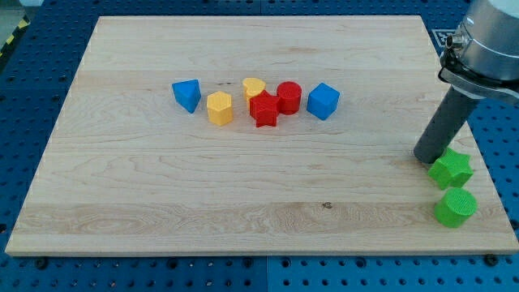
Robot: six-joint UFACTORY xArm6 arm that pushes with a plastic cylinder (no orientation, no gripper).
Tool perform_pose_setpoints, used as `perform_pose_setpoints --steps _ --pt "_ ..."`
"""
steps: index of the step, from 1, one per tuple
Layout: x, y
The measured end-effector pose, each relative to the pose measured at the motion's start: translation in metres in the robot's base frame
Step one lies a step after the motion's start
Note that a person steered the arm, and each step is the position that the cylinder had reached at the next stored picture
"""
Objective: Push blue cube to the top of green star
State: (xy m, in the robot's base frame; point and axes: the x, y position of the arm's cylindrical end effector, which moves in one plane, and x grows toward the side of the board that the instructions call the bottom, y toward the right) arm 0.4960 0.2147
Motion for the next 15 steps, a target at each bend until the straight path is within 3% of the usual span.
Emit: perform_pose_setpoints --steps 1,3,4,6,15 --pt "-0.024 -0.041" --pt "-0.031 -0.119" --pt "-0.060 -0.154" --pt "-0.105 -0.155" --pt "-0.086 0.002"
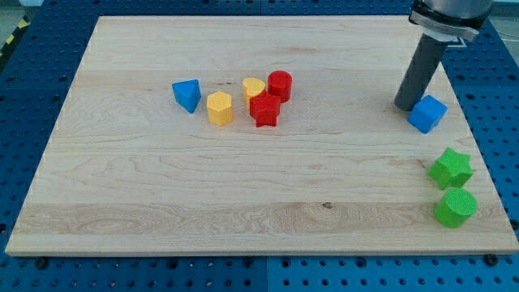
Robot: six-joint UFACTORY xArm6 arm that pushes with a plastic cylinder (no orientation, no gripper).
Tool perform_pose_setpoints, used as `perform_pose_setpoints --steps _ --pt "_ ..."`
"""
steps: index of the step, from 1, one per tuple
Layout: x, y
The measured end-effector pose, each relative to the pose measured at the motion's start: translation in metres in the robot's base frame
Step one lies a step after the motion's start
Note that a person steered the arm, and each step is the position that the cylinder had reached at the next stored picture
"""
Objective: Push blue cube to the top of green star
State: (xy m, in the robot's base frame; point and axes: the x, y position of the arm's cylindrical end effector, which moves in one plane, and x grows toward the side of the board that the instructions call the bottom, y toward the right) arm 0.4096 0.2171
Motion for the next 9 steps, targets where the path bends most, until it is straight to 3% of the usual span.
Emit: perform_pose_setpoints --steps 2,5,8,9 --pt "-0.003 0.031" --pt "0.032 0.032" --pt "0.014 0.086" --pt "0.036 0.080"
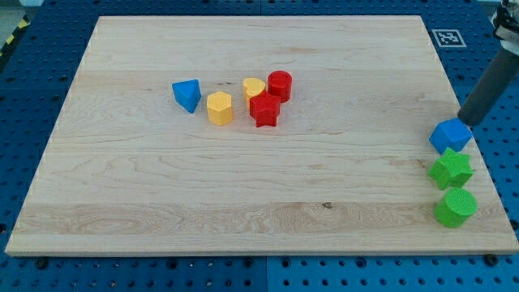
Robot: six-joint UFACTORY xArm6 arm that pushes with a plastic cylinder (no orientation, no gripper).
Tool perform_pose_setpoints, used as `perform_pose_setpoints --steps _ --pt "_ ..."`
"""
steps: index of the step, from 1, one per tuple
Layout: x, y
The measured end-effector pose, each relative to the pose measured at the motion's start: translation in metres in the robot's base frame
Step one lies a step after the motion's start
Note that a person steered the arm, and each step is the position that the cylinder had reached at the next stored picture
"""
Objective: Push blue cube to the top of green star
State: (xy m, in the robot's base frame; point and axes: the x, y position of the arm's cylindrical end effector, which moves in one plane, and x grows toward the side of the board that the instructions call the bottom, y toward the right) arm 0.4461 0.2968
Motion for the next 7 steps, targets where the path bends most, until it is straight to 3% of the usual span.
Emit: perform_pose_setpoints --steps 2,5,6,7 --pt "0.021 -0.006" --pt "0.020 -0.027" --pt "-0.013 -0.023" --pt "-0.028 -0.059"
